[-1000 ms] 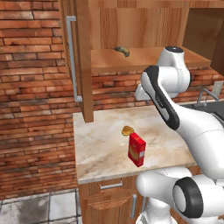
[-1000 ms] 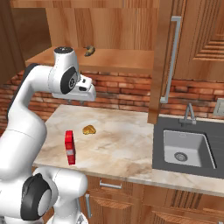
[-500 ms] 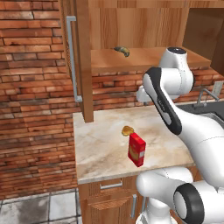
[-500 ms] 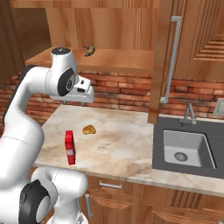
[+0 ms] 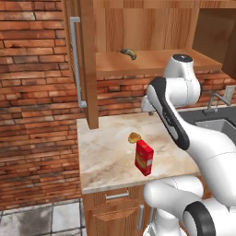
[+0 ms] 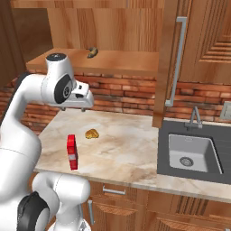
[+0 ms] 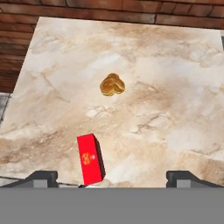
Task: Pick the boxed food and honey bottle from the counter and place them in the cabinets closest to them.
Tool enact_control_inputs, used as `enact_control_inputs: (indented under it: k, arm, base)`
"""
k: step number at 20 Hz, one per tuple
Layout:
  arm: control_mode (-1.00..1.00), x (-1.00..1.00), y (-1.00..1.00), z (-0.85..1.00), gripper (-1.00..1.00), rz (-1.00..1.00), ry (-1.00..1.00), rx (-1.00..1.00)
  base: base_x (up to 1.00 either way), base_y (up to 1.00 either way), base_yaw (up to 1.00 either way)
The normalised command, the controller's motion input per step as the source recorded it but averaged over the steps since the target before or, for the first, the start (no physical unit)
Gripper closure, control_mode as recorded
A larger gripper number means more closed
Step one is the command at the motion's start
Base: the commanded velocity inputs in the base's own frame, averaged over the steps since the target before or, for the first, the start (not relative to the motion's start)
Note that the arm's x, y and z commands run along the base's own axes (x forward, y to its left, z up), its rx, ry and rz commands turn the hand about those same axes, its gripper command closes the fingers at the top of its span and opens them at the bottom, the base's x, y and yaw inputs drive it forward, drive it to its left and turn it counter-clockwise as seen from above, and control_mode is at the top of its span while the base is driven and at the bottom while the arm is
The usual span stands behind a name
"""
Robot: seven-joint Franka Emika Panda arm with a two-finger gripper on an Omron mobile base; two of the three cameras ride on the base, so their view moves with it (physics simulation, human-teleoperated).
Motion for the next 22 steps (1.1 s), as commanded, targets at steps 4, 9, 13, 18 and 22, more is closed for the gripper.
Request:
enact_control_inputs:
  k: [4, 9, 13, 18, 22]
  arm:
    - [-1.00, 0.00, 0.12, -0.11, -1.00, 0.06, 0.00, 0.00]
    - [-1.00, 0.00, 0.06, -0.09, -1.00, 0.08, 0.00, 0.00]
    - [-1.00, 0.00, 0.03, 0.00, -1.00, 0.02, 0.00, 0.00]
    - [-1.00, 0.00, 0.02, -0.07, -1.00, 0.00, 0.00, 0.00]
    - [-1.00, 0.00, 0.02, -0.18, -1.00, 0.01, 0.01, 0.00]
  base:
    - [0.00, 0.00, 0.00]
    - [0.00, 0.00, 0.00]
    - [0.00, 0.00, 0.00]
    - [0.00, 0.00, 0.00]
    - [0.00, 0.00, 0.00]
